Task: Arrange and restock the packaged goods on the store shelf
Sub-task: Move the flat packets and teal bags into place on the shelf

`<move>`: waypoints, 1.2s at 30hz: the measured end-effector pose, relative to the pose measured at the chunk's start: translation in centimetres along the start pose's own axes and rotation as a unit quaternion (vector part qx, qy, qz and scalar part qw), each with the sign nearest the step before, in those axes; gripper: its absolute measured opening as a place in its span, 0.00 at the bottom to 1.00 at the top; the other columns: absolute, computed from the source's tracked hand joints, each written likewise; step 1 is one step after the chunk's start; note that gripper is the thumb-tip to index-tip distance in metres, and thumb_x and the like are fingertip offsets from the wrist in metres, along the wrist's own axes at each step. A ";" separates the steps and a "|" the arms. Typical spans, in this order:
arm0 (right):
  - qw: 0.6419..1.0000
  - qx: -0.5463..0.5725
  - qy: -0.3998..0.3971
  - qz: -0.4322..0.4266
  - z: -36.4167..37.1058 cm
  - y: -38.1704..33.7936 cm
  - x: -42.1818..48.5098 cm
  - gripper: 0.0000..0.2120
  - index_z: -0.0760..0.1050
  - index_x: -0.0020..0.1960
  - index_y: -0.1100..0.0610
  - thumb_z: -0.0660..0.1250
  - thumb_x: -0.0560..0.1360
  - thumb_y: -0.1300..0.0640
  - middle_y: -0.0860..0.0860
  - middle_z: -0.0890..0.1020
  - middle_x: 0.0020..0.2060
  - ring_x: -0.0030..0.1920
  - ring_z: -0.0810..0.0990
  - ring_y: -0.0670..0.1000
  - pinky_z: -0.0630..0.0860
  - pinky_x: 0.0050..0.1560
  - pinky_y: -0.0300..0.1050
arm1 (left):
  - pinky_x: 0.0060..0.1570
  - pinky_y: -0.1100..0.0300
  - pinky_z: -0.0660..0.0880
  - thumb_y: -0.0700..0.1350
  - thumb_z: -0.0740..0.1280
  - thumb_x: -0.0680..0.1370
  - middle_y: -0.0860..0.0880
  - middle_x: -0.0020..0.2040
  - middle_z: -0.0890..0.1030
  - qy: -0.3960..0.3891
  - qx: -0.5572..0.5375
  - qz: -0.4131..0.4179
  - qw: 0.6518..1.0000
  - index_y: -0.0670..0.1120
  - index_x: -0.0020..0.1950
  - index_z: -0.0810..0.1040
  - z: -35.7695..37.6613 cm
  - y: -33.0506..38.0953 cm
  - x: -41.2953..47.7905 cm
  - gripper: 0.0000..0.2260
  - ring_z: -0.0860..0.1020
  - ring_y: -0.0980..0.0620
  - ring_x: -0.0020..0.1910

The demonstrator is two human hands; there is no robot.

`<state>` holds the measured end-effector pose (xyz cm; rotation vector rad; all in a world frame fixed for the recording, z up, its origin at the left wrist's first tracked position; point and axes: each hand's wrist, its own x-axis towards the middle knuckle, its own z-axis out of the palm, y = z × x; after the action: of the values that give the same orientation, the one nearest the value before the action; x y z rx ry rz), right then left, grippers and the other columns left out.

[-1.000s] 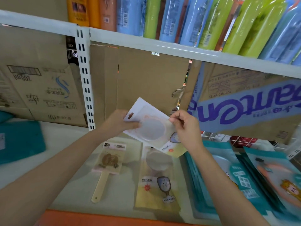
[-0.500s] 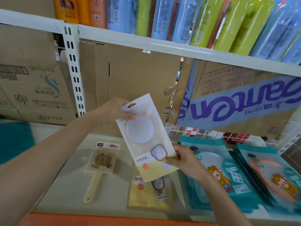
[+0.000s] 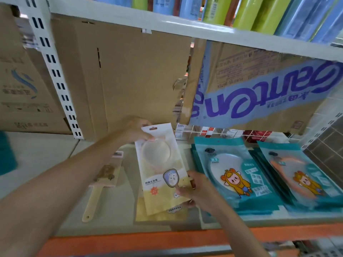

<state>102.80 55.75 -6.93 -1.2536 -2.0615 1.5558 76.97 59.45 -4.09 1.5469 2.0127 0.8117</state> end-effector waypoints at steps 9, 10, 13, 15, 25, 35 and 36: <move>0.998 -0.016 -0.004 0.064 1.1 0.7 -1.4 0.09 0.70 0.49 0.55 0.70 0.73 0.60 0.51 0.82 0.42 0.27 0.78 0.45 0.72 0.28 0.34 | 0.33 0.75 0.67 0.36 0.75 0.67 0.50 0.47 0.76 -0.053 -0.031 0.010 0.998 0.41 0.53 0.79 3.0 -0.6 0.5 0.16 0.74 0.53 0.46; 0.997 -0.017 -0.004 0.069 1.2 0.8 -1.5 0.09 0.70 0.50 0.55 0.69 0.73 0.60 0.50 0.82 0.43 0.27 0.78 0.43 0.72 0.28 0.33 | 0.31 0.76 0.67 0.36 0.75 0.67 0.50 0.46 0.77 -0.055 -0.034 0.005 0.998 0.41 0.53 0.79 3.3 -0.8 0.5 0.16 0.74 0.54 0.44; 0.996 -0.036 -0.009 0.086 1.4 1.1 -1.5 0.10 0.69 0.49 0.53 0.69 0.73 0.59 0.48 0.81 0.40 0.27 0.79 0.44 0.74 0.29 0.34 | 0.30 0.76 0.69 0.34 0.74 0.67 0.51 0.44 0.77 -0.060 -0.050 -0.007 0.997 0.42 0.52 0.79 4.1 -1.2 0.5 0.15 0.74 0.59 0.37; 0.994 -0.045 -0.016 0.095 1.5 1.1 -1.5 0.11 0.69 0.49 0.54 0.70 0.72 0.59 0.50 0.82 0.39 0.28 0.78 0.45 0.76 0.31 0.37 | 0.31 0.75 0.70 0.33 0.73 0.67 0.49 0.45 0.77 -0.062 -0.071 -0.011 0.995 0.43 0.52 0.78 4.6 -1.5 0.6 0.15 0.75 0.56 0.39; 0.986 -0.151 0.053 0.051 1.6 1.1 -1.7 0.34 0.57 0.72 0.52 0.70 0.72 0.51 0.39 0.72 0.43 0.49 0.75 0.45 0.73 0.50 0.37 | 0.56 0.64 0.66 0.42 0.71 0.73 0.48 0.63 0.73 0.011 -0.076 0.005 0.997 0.43 0.67 0.69 4.3 -3.3 -1.4 0.24 0.71 0.51 0.63; 0.979 -0.182 0.071 0.064 1.4 1.1 2.4 0.24 0.70 0.59 0.59 0.70 0.70 0.45 0.53 0.74 0.56 0.58 0.71 0.54 0.70 0.57 0.48 | 0.60 0.50 0.71 0.54 0.71 0.67 0.44 0.60 0.78 -0.028 -0.137 -0.079 0.987 0.40 0.62 0.74 5.5 -4.1 -5.6 0.28 0.76 0.45 0.60; 0.976 -0.194 0.071 0.067 1.5 1.1 2.6 0.24 0.72 0.53 0.60 0.70 0.67 0.43 0.54 0.76 0.51 0.54 0.73 0.54 0.72 0.53 0.48 | 0.63 0.48 0.70 0.58 0.70 0.64 0.44 0.63 0.76 -0.034 -0.140 -0.084 0.986 0.41 0.65 0.72 5.6 -4.3 -5.7 0.35 0.74 0.46 0.62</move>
<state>100.75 56.78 -9.16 -1.6147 -2.2980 1.1003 79.27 54.07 -11.06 1.2140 1.8590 0.9144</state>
